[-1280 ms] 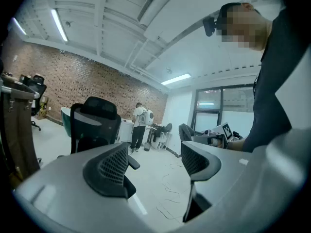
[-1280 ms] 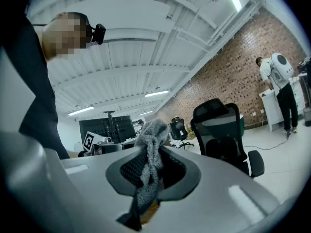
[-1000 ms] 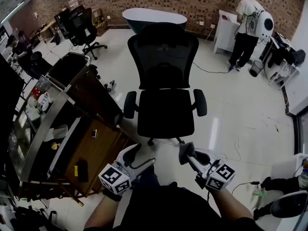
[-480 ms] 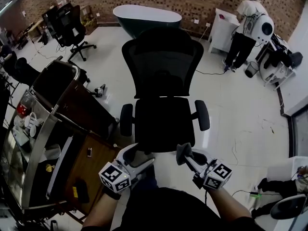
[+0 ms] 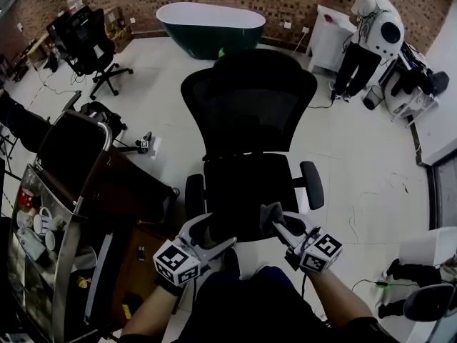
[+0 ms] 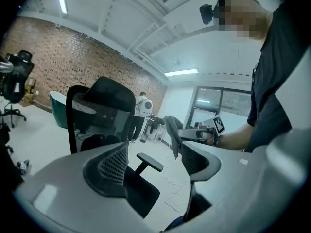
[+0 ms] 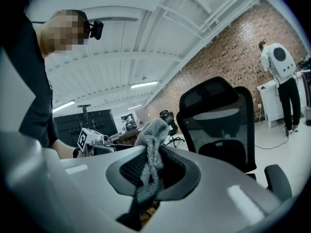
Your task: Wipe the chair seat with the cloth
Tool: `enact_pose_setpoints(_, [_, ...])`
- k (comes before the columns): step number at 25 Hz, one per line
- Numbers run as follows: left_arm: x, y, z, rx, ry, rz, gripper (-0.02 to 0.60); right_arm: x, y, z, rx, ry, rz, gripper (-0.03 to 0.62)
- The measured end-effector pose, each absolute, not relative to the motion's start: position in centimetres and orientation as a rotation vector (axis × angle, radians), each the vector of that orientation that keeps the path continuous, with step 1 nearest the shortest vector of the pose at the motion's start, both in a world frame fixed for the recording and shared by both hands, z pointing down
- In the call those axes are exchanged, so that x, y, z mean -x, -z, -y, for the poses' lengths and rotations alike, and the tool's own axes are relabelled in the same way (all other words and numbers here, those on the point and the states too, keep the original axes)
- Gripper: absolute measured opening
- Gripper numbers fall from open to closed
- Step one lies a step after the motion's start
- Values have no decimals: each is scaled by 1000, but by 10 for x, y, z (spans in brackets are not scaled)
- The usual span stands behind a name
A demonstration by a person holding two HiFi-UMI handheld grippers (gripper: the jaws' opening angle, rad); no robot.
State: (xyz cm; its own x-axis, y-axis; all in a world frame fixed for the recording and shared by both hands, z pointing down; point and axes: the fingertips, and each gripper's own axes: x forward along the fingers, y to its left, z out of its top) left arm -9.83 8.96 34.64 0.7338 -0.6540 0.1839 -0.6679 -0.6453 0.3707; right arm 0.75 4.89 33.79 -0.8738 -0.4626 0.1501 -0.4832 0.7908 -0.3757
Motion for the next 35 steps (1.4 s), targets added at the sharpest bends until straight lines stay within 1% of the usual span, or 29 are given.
enact_pose_setpoints(4, [104, -361, -70, -2491, -48, 1009, 368, 10, -357, -24, -731, -660, 2878, 48])
enact_pose_setpoints(10, [105, -395, -40, -2392, -60, 1071, 368, 42, -411, 11, -559, -708, 2798, 48])
enact_pose_setpoints(16, [115, -440, -3, -2293, -90, 1160, 368, 80, -495, 56, -385, -720, 2677, 48])
enact_pose_setpoints(25, [131, -527, 44, -2173, -36, 1222, 371, 149, -678, 127, -271, -466, 2376, 48])
enact_pose_setpoints(30, [142, -560, 69, -2141, -6, 1261, 371, 189, -743, 169, -264, -414, 2327, 48])
enact_pose_setpoints(35, [149, -581, 85, -2137, 3, 1284, 371, 219, -806, 194, -207, -218, 2260, 48])
